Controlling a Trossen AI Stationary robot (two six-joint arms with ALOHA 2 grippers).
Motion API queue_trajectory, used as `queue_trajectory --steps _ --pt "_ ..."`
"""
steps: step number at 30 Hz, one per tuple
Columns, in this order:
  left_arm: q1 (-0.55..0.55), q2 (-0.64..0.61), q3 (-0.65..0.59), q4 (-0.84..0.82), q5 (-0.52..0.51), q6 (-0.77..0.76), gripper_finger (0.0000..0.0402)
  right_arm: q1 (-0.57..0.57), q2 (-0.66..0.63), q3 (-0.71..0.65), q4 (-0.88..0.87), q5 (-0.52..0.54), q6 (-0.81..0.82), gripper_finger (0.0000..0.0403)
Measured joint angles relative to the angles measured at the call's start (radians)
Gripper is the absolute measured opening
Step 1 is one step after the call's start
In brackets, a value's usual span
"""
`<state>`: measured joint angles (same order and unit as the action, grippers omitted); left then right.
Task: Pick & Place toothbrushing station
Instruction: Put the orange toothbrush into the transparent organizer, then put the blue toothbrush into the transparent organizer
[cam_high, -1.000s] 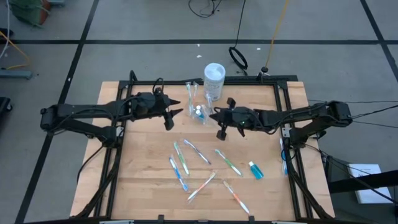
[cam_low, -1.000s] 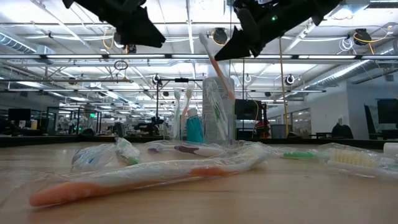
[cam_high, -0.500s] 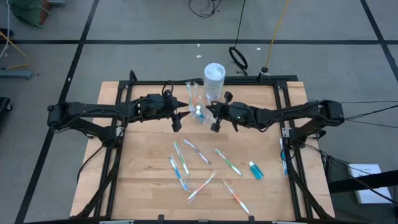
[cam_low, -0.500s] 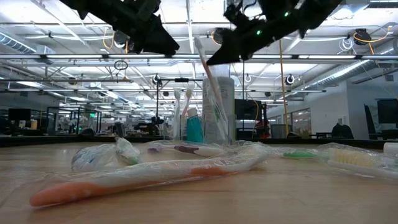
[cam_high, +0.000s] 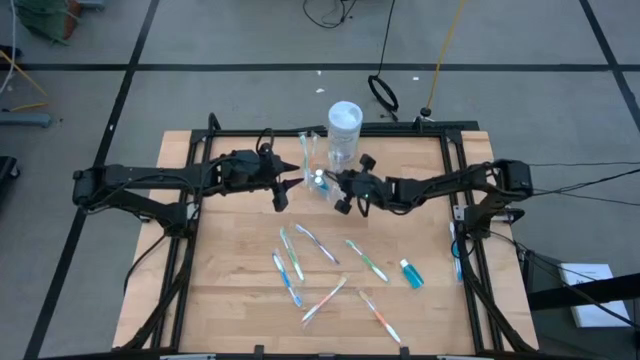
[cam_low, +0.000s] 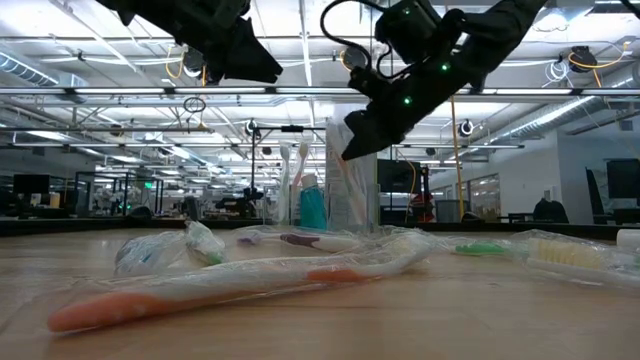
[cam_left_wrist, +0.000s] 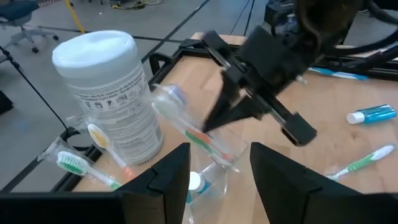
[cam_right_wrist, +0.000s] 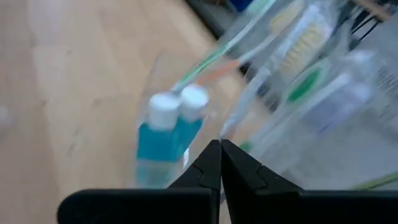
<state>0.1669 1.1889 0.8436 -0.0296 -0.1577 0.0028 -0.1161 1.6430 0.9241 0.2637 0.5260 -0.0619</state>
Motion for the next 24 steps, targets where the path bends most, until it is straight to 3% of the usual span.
queue_trajectory --steps 7,11,17,24 --pt "0.0 0.0 0.0 0.001 0.0 0.02 0.0172 0.019 -0.02 0.002 -0.225 0.007 0.156 0.0003" --pt "0.0 0.0 0.0 0.003 0.0 0.02 0.0172 0.026 -0.023 0.002 -0.232 0.003 0.17 0.0019" --pt "0.001 0.0 0.0 0.005 -0.001 0.018 0.0172 0.029 -0.022 0.0 -0.237 -0.005 0.094 0.0079" --pt "0.001 0.0 0.0 0.004 -0.001 0.018 0.0172 0.088 -0.136 0.0 -0.461 -0.013 0.252 0.0154"
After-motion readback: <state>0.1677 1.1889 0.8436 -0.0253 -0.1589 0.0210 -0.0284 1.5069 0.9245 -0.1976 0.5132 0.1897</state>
